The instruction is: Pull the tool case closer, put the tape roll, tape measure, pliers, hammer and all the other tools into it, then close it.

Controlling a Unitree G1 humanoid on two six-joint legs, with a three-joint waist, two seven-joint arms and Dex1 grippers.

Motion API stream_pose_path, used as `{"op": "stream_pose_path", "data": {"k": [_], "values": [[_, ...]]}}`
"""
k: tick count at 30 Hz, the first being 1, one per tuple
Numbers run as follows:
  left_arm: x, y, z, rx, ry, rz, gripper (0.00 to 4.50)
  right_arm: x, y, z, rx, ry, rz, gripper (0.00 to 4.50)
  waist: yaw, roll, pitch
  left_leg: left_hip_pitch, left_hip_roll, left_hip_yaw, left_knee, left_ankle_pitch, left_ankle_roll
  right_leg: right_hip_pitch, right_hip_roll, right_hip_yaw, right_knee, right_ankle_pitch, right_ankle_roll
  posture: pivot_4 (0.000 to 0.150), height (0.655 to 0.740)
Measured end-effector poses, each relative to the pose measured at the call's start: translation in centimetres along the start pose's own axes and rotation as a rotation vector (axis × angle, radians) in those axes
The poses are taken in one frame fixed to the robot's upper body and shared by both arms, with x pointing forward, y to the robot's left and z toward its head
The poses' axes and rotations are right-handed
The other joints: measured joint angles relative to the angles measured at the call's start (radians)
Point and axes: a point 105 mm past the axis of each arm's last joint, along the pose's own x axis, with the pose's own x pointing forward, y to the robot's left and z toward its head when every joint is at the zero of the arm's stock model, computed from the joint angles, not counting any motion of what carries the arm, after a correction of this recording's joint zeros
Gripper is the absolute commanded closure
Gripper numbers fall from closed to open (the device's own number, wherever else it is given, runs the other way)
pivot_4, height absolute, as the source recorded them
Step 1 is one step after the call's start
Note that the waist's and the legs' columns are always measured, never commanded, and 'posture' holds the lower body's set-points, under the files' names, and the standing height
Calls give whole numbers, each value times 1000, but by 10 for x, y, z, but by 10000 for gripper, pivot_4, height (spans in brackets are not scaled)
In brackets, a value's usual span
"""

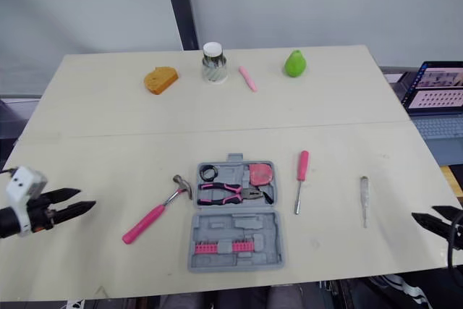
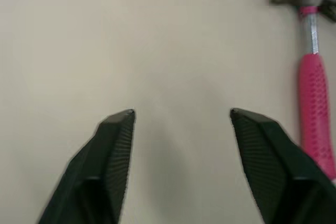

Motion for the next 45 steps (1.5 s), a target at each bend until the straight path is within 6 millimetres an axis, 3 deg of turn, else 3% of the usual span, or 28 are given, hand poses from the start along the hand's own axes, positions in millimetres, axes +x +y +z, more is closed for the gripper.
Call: {"op": "stream_pose_path", "data": {"k": [3,7,13,16,18,20,22,25,32,37,39,41,45], "values": [[-10,14,-18,-20,15,68,802,-3,-14,-10,53,-26,-59,830,-10,0,0,0,0,0,-1,0,0,0,0,0,0,0,0,1500,7400],[-18,18,-39,-37,55,98,802,0,-16,-14,58,-35,-74,830,-12,2,1,1,0,1,-3,0,-1,-1,0,0,0,0,0,1500,7400],[-14,16,-35,-11,47,78,802,11,-5,-6,17,-47,-62,830,-10,2,1,1,0,1,-3,1,-1,-1,0,0,1,0,0,1500,7400],[10,-11,-8,84,10,-41,802,26,24,-1,13,-105,-41,830,2,2,1,0,0,-2,-2,1,-2,0,-1,0,2,0,0,1500,7400],[33,-44,25,165,-75,-178,802,38,48,1,5,-134,-32,830,14,2,1,0,0,-2,1,2,-3,0,-1,1,4,0,0,1500,7400],[49,-73,49,216,-133,-289,802,43,60,4,9,-160,-66,830,19,3,1,0,0,-2,1,2,-3,0,-1,1,5,0,0,1500,7400],[67,-116,73,287,-200,-441,802,53,72,2,41,-183,-113,830,20,3,1,-1,0,-3,4,2,-3,0,-1,1,7,0,0,1500,7400],[82,-160,90,347,-249,-596,802,62,93,0,53,-199,-121,830,17,4,0,-1,0,-3,4,2,-3,-1,0,1,8,0,0,1500,7400],[90,-177,107,395,-278,-668,802,56,104,27,-12,-297,-94,830,9,6,0,-1,0,-3,4,2,-3,-1,0,2,7,0,0,1500,7400],[92,-179,108,405,-283,-678,802,55,106,32,-23,-320,-76,830,19,5,0,-2,0,-3,4,2,-3,0,0,1,7,0,0,1500,7400],[93,-181,108,406,-287,-685,802,54,105,33,-34,-320,-79,830,17,8,2,-5,-9,-23,-2,6,1,18,-6,-14,-1,0,1,1500,7400],[95,-185,109,411,-294,-697,802,53,104,33,-39,-319,-82,830,2,10,3,0,-26,-59,-16,18,3,39,-18,-36,-12,0,7,1500,7400],[95,-185,108,410,-292,-695,802,55,107,37,-46,-335,-68,830,10,10,5,-4,-30,-62,-13,24,2,34,-16,-22,-11,0,10,1500,7400]]}}
